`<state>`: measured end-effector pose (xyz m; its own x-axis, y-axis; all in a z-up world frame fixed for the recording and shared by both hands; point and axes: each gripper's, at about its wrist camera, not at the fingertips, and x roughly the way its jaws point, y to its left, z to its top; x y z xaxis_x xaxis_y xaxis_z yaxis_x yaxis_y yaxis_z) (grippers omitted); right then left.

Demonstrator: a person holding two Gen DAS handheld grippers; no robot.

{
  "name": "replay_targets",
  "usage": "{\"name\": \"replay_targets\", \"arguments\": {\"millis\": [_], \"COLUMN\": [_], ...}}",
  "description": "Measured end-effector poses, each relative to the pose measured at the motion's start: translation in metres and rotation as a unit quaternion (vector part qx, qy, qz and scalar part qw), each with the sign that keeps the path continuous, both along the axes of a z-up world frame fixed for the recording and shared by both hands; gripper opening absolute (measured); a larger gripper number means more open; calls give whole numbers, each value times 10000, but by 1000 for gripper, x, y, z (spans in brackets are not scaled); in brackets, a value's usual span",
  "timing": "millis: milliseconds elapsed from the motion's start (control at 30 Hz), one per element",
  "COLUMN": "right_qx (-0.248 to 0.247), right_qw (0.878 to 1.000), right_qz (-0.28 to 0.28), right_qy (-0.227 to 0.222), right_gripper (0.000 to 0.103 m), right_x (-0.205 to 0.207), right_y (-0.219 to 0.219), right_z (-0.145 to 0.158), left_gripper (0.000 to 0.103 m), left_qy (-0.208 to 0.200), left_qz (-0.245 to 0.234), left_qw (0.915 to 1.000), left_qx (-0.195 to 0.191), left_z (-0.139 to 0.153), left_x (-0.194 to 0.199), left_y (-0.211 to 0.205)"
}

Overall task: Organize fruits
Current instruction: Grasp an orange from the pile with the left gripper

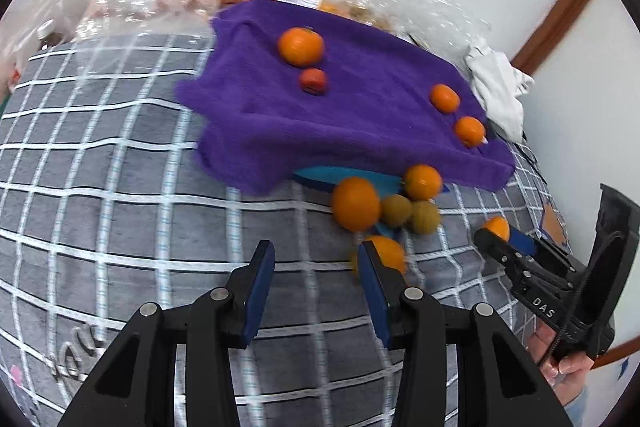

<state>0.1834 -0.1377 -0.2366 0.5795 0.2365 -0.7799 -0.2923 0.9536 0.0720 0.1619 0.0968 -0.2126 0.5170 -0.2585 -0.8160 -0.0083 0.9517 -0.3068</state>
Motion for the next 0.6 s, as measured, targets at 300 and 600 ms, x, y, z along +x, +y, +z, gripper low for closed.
{"name": "replay_targets", "arguments": {"millis": [300,600], "right_qx": [-178,-36], "right_qw": [9992,9987], "right_qz": [-330,-500], "right_qy": [-160,-106], "right_gripper": [42,42], "right_x": [-25,-33], "right_y": [-37,-55], "right_z": [13,12], "left_gripper": [41,40], "left_qy": [-22,114], "left_qz": [-405,-542], "left_qw": [9992,9984], "left_qx": [-57,-144], "left_z": [-4,-15], "left_x": [1,9], "left_y": [-40,-62]}}
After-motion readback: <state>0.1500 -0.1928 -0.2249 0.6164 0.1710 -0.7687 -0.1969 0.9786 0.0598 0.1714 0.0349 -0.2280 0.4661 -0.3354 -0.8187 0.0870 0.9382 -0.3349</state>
